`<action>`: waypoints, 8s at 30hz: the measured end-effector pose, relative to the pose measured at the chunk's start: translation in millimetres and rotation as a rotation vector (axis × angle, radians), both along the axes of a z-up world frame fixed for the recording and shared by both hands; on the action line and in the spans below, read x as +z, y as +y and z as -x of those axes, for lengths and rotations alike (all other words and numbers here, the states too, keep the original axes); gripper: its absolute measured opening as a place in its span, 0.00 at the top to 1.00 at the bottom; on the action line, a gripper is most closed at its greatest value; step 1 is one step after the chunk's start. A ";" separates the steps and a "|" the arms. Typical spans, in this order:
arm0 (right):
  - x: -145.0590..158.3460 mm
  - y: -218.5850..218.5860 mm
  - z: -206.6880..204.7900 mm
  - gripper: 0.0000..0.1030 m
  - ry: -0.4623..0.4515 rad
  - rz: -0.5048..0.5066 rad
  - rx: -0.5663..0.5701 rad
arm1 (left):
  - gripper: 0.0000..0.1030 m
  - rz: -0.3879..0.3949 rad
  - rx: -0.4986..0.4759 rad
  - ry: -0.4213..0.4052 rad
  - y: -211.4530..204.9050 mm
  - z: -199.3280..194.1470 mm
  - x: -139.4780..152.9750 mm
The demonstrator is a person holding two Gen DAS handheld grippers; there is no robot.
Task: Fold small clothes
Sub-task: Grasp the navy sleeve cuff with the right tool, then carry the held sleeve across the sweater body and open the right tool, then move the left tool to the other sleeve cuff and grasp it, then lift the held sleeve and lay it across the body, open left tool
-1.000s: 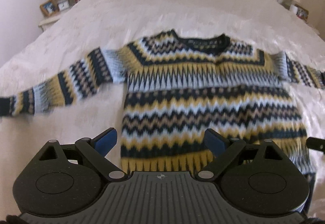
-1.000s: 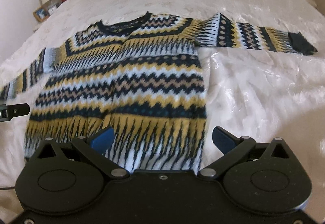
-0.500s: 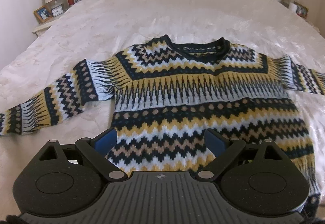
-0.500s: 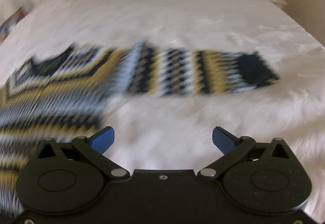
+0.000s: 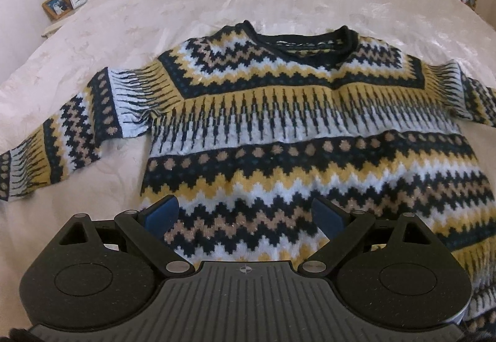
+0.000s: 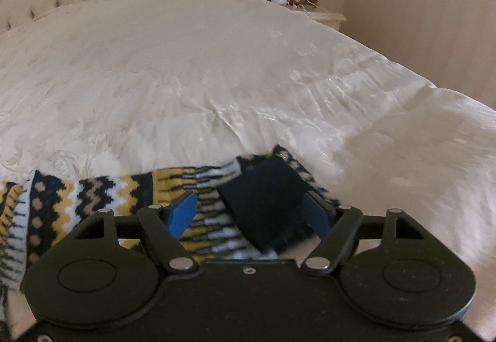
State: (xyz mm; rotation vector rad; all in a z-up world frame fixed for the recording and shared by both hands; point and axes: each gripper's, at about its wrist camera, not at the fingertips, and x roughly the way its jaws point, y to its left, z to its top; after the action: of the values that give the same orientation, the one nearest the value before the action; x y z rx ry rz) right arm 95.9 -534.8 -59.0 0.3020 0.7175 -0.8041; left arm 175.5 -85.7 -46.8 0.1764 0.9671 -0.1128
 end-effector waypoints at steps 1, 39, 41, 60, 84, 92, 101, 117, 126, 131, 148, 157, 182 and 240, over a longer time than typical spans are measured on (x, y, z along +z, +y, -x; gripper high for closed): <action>-4.2 -1.7 -5.3 0.29 0.010 0.009 0.002 | 0.09 0.002 0.006 0.001 2.0 -1.8 -0.7; 143.0 246.6 -150.0 0.87 -0.192 -0.546 0.680 | 0.09 0.128 0.083 -0.187 151.0 -49.8 -16.1; 139.1 273.6 -167.9 0.87 -0.178 -0.569 0.738 | 0.09 0.144 0.108 -0.189 158.7 -50.2 -13.9; 47.6 408.2 -241.8 0.86 -0.035 -0.670 0.915 | 0.09 0.293 0.114 -0.153 174.2 -63.2 -28.4; 31.7 180.4 -127.6 0.17 -0.095 -0.145 0.404 | 0.06 0.316 -0.011 -0.137 150.7 -65.2 -58.5; 1.5 126.1 -123.4 0.16 -0.099 -0.299 0.260 | 0.01 0.288 -0.030 -0.142 144.6 -64.8 -64.5; -10.1 130.7 -131.2 0.85 -0.104 -0.357 0.299 | 0.01 0.288 -0.030 -0.144 144.3 -65.4 -64.5; 18.3 184.9 -77.8 0.34 -0.192 -0.140 0.370 | 0.01 0.386 0.001 -0.218 160.8 -57.8 -58.9; 20.5 241.2 -18.9 0.26 -0.287 -0.267 0.524 | 0.01 0.327 0.089 -0.281 178.5 -28.7 -48.1; 7.5 274.0 11.9 0.21 -0.287 -0.251 0.623 | 0.01 0.277 0.166 -0.285 200.6 -10.2 -34.4; 28.5 288.5 23.6 0.15 -0.415 -0.202 0.877 | 0.01 0.193 0.514 -0.293 312.8 6.6 31.4; 68.3 288.4 -15.6 0.12 -0.468 -0.249 0.990 | 0.01 0.248 0.734 -0.281 358.0 -2.3 24.3; 7.2 250.9 -24.4 0.12 -0.306 -0.334 0.841 | 0.95 0.216 0.563 -0.403 295.9 -46.3 92.0; 13.5 119.6 4.3 0.12 -0.389 -0.405 0.459 | 0.59 0.151 -0.251 -0.188 -31.8 -85.3 3.1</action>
State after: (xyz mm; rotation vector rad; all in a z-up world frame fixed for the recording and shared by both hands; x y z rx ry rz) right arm 91.6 -415.2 -45.5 0.6136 0.5451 -0.1471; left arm 260.8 -117.5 -43.8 0.1660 0.7431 -0.3925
